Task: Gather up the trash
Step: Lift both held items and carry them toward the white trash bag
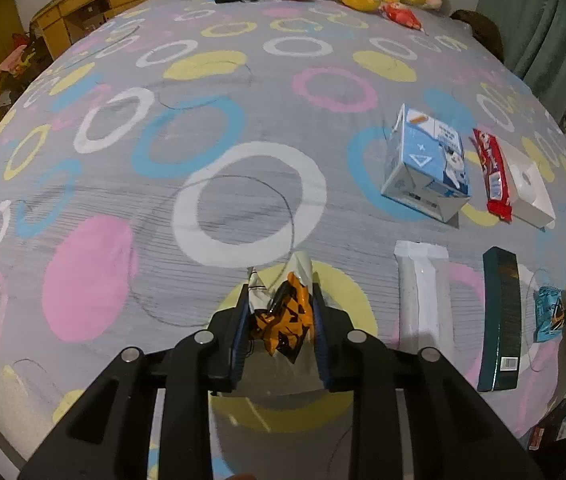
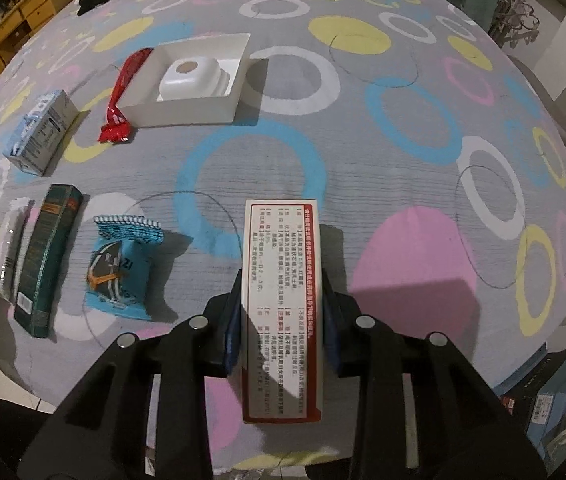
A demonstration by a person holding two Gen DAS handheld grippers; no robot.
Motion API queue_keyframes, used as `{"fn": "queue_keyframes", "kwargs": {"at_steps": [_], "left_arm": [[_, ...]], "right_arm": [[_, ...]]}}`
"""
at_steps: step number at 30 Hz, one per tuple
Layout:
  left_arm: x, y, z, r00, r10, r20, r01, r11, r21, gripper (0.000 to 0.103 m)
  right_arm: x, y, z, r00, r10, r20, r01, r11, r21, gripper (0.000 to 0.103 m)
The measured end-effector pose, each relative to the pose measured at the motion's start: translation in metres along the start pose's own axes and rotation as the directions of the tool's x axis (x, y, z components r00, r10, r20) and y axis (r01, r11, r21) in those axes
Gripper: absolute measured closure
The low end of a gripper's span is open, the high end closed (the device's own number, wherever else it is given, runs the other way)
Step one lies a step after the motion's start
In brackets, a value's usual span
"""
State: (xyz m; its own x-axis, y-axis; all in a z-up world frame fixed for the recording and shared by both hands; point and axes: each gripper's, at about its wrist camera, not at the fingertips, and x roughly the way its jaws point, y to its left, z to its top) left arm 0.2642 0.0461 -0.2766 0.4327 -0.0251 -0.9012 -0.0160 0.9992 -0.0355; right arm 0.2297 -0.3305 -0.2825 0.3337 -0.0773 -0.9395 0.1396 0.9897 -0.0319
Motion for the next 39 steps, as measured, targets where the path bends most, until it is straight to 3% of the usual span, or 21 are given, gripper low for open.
{"fn": "queue_keyframes", "kwargs": {"at_steps": [14,26,32,39], "left_arm": [[-0.064,-0.004,-0.004,0.991,0.035,0.131,-0.043,0.997,0.058,0.076],[-0.146,0.009,0.000,0.968,0.057,0.244,-0.081,0.993,0.089,0.076],[-0.180,0.012,-0.026,0.964,0.020,0.266,-0.053,0.992,0.114,0.076],[-0.202,0.001,-0.077,0.966,-0.054,0.251,0.012,0.987,0.163,0.076]], "right_arm": [[-0.069,0.009,-0.007,0.993,0.041,0.108,-0.042,0.999,0.008,0.071],[-0.141,0.044,-0.028,0.971,0.098,0.218,-0.094,0.995,-0.029,0.071],[-0.182,0.065,-0.050,0.952,0.133,0.276,-0.120,0.991,-0.065,0.071],[-0.221,0.088,-0.091,0.932,0.178,0.315,-0.152,0.983,-0.108,0.071]]}}
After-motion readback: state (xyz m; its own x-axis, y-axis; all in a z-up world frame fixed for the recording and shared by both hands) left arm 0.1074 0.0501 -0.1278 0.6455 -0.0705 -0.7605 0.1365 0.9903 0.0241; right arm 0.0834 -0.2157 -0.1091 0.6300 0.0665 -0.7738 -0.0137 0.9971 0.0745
